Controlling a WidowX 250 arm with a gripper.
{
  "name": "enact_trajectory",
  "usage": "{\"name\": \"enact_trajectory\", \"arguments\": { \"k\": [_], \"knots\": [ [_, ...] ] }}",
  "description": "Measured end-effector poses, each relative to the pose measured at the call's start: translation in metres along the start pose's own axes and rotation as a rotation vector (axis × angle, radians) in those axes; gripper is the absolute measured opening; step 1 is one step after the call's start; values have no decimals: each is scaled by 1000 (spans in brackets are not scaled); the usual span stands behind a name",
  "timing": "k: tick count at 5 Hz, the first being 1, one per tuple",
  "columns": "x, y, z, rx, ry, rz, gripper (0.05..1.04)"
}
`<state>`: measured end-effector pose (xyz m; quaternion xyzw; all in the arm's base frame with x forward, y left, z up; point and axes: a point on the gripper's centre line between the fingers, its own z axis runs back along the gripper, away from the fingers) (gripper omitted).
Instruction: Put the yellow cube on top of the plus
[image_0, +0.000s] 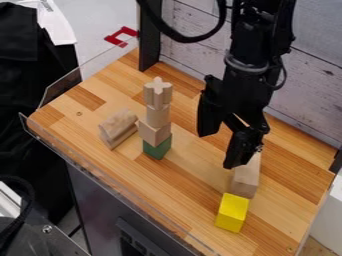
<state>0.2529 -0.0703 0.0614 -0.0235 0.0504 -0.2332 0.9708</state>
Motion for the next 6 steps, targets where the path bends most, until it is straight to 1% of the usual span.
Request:
{"name": "enact_trajectory", "arguments": {
  "k": [1,2,3,4,5,6],
  "knots": [
    [-3,0,-8,-8,33,3,1000],
    [-2,-1,-14,12,10,121,1000],
    [0,-8,-19,18,-10,201,1000],
    [-2,-13,-19,5,-6,231,1000],
    [-3,-26,-21,-32,-4,236,1000],
    [4,-34,-22,-75,-40,286,1000]
  ]
}}
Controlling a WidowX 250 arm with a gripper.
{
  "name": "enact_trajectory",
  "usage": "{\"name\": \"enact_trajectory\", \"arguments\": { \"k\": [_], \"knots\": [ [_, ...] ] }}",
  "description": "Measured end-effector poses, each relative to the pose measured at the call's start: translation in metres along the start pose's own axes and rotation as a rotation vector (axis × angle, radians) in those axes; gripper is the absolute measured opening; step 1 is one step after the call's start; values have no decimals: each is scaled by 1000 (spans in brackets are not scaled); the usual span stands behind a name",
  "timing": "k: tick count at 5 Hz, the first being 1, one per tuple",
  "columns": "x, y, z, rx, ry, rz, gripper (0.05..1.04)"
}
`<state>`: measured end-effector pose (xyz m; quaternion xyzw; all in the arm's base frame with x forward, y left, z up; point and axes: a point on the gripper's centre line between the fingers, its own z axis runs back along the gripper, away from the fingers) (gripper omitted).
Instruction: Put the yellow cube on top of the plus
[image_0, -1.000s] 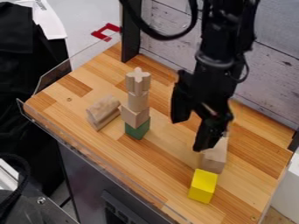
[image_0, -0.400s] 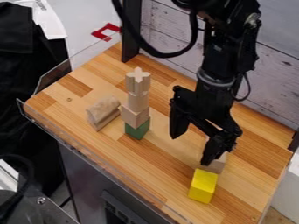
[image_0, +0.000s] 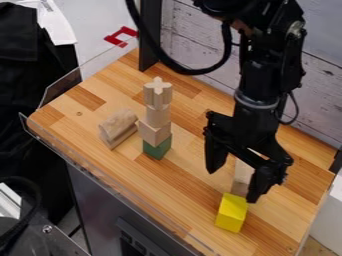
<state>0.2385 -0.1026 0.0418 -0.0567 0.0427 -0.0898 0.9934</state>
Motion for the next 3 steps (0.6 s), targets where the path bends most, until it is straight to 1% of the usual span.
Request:
{"name": "enact_trajectory", "arguments": {
  "k": [1,2,3],
  "knots": [
    [1,-6,0,-5,-12,57,1000],
    [4,-8,-7,23,26,145,1000],
    [4,-9,-10,14,38,185,1000]
  ]
}}
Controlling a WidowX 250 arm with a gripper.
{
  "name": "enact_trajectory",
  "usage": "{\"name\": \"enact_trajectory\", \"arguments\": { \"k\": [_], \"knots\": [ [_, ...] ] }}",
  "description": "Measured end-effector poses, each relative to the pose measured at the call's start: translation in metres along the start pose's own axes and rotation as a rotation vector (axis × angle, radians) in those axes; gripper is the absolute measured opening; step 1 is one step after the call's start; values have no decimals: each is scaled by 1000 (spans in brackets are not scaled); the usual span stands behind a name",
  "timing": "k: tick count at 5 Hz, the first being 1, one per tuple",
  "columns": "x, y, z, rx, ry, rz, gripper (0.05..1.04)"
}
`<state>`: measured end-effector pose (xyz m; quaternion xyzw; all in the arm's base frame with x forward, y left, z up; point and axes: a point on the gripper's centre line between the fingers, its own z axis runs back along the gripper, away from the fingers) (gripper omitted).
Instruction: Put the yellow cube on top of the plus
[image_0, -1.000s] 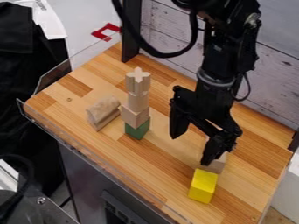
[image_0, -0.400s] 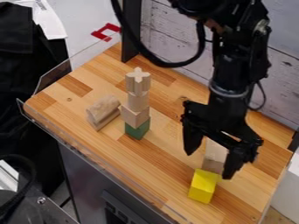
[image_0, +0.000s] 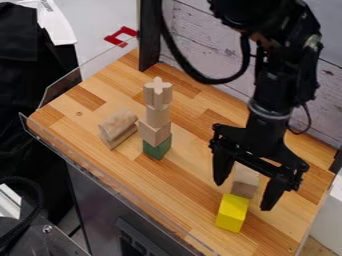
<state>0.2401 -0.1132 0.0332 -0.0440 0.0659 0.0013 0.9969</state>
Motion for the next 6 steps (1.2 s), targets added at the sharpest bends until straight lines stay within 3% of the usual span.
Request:
{"name": "enact_trajectory", "arguments": {
  "k": [3,5,6],
  "knots": [
    [-6,11,-11,-5,1,137,1000],
    [-3,9,-12,-37,-18,154,1000],
    [-1,9,-21,-46,-1,164,1000]
  ]
}}
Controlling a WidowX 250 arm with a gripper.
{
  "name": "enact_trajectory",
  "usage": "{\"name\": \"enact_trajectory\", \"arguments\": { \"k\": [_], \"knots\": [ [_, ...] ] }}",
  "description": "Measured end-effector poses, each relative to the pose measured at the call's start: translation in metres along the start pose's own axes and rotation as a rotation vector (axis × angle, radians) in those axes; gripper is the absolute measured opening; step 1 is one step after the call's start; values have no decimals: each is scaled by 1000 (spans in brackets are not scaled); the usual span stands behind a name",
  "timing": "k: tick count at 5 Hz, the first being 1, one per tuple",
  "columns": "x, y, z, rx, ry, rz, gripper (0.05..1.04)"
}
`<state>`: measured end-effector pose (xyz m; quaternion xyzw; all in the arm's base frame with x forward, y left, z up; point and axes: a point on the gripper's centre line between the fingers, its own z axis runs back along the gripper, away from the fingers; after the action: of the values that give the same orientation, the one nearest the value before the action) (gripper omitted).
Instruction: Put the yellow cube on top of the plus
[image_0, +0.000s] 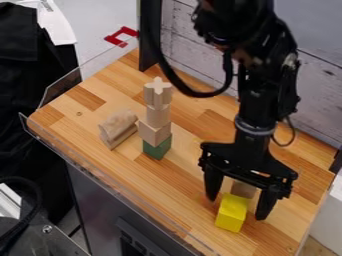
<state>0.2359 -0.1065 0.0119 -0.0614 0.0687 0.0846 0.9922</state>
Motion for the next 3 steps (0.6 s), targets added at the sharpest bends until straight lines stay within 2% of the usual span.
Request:
{"name": "enact_trajectory", "arguments": {
  "k": [2,3],
  "knots": [
    [3,5,-14,-13,26,26,964],
    [2,6,-15,-22,31,13,683]
  ]
}}
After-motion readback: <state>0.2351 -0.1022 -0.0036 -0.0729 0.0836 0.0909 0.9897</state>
